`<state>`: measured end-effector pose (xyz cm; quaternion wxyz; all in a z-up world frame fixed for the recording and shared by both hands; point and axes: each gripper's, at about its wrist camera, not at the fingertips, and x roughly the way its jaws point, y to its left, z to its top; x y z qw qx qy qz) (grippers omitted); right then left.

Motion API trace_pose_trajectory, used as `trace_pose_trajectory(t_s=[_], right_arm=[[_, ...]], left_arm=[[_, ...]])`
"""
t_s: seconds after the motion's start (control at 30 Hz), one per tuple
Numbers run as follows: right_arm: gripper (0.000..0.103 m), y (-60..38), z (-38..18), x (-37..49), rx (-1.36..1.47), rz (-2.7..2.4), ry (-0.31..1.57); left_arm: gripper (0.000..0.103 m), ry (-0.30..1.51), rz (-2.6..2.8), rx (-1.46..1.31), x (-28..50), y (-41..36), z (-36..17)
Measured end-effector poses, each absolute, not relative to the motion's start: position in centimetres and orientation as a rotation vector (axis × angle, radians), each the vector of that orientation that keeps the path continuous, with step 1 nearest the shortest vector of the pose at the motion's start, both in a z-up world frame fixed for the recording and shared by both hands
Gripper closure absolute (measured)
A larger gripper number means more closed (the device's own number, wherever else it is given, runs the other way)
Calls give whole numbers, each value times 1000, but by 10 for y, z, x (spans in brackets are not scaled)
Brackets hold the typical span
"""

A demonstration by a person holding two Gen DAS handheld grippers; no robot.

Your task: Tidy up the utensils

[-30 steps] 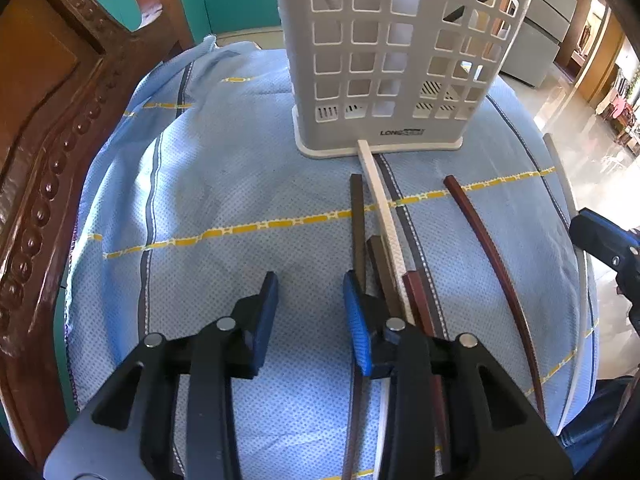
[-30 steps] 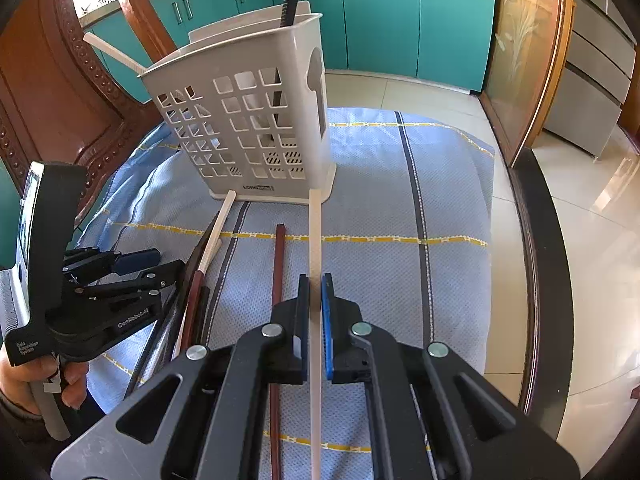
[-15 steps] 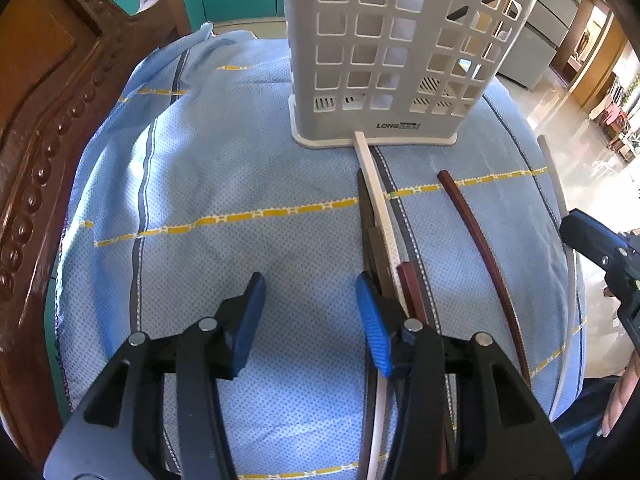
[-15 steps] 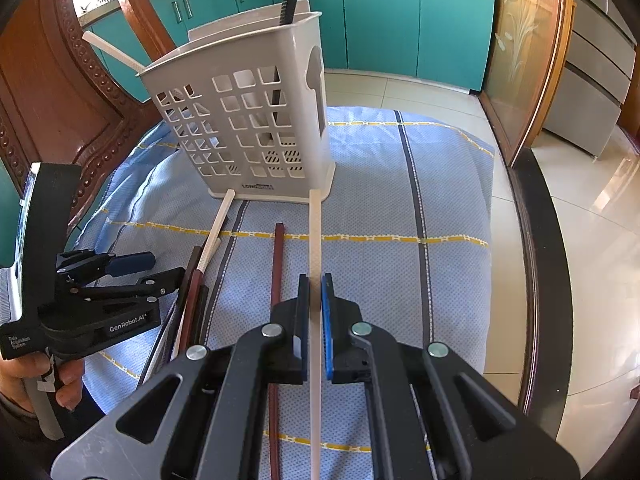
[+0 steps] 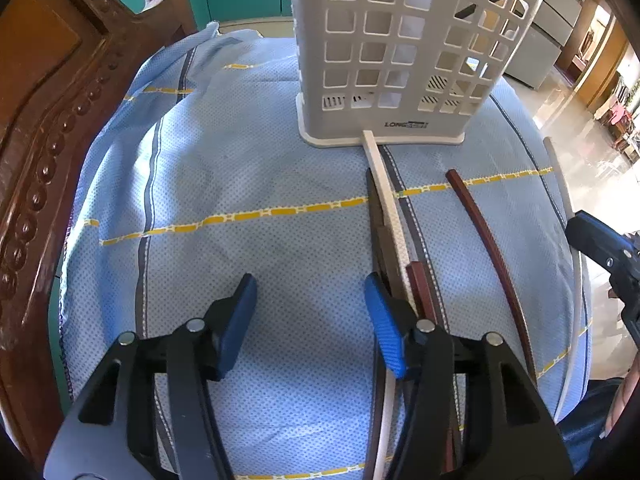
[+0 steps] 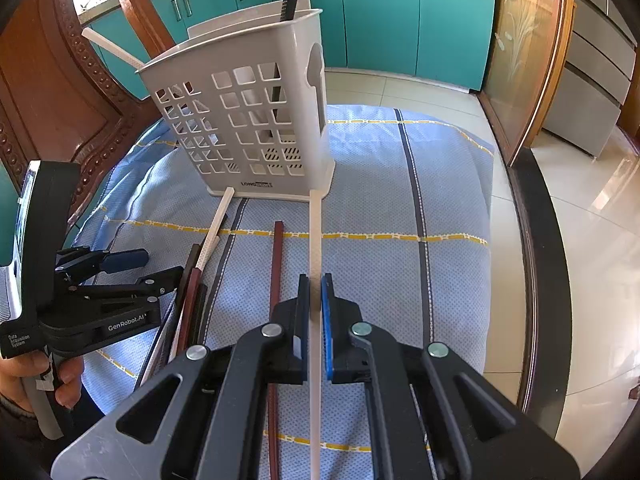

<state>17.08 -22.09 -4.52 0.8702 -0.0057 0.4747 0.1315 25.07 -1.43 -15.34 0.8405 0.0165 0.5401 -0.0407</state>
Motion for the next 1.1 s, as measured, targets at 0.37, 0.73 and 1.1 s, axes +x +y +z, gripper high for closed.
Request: trace_pose_trajectory(t_s=[0.37, 0.73, 1.1], right_arm=[[97, -221, -45, 171, -11, 274, 994], [97, -221, -46, 171, -16, 272, 994], [97, -221, -47, 171, -17, 269, 996]], left_arm=[[46, 1138, -80, 44, 251, -17, -153], [56, 1139, -75, 40, 253, -13, -153], [89, 1143, -73, 30, 257, -2, -151]])
